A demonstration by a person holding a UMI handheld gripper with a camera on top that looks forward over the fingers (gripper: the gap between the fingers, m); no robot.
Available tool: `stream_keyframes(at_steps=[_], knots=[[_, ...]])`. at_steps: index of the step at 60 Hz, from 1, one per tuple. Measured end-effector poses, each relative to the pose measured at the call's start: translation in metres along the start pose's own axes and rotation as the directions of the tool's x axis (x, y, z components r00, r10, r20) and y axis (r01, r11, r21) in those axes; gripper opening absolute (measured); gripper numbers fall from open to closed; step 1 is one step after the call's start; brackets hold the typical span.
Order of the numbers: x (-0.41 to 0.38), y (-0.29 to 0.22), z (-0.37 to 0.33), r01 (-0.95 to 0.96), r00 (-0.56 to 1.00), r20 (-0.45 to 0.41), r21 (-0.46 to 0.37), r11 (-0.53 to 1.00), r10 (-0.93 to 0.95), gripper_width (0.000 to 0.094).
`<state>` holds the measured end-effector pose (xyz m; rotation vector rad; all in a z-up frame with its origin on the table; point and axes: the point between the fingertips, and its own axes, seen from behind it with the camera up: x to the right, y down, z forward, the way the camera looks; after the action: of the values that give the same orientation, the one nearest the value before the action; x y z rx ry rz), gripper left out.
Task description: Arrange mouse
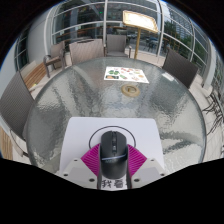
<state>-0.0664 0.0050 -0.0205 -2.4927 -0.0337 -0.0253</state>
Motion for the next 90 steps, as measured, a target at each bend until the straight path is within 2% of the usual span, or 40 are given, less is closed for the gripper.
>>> stream_keyframes(at_steps=[3, 13, 15, 19, 20, 24, 32, 38, 55, 68, 79, 90], knots=[[-0.001, 0.000, 0.001, -0.030, 1.000, 0.000, -0.003, 1.000, 0.030, 0.0339], [-0.002, -0.001, 0.000, -0.046, 0.999, -0.001, 0.003, 0.999, 0.046, 0.0460], [-0.002, 0.002, -0.002, -0.058, 0.998, -0.001, -0.020, 0.998, 0.058, 0.0527], [0.006, 0.000, -0.011, -0.069, 0.997, -0.026, -0.036, 0.997, 0.068, 0.0778], [0.007, -0.003, -0.015, -0.068, 0.997, -0.028, -0.030, 0.997, 0.068, 0.0796], [0.010, -0.017, -0.037, -0.067, 0.997, -0.025, 0.003, 0.998, 0.067, 0.0791], [0.015, -0.045, -0.092, -0.075, 0.997, -0.015, 0.067, 0.995, 0.076, 0.0855], [0.016, -0.060, -0.140, -0.085, 0.996, 0.007, 0.119, 0.989, 0.085, 0.0861], [0.023, -0.051, -0.247, -0.065, 0.997, 0.047, 0.227, 0.972, 0.056, 0.0852], [0.037, -0.022, -0.294, -0.075, 0.996, 0.056, 0.257, 0.964, 0.063, 0.0845], [0.040, 0.009, -0.311, -0.051, 0.997, 0.069, 0.249, 0.967, 0.035, 0.0845], [0.053, 0.033, -0.318, -0.061, 0.998, 0.047, 0.238, 0.969, 0.051, 0.0850]])
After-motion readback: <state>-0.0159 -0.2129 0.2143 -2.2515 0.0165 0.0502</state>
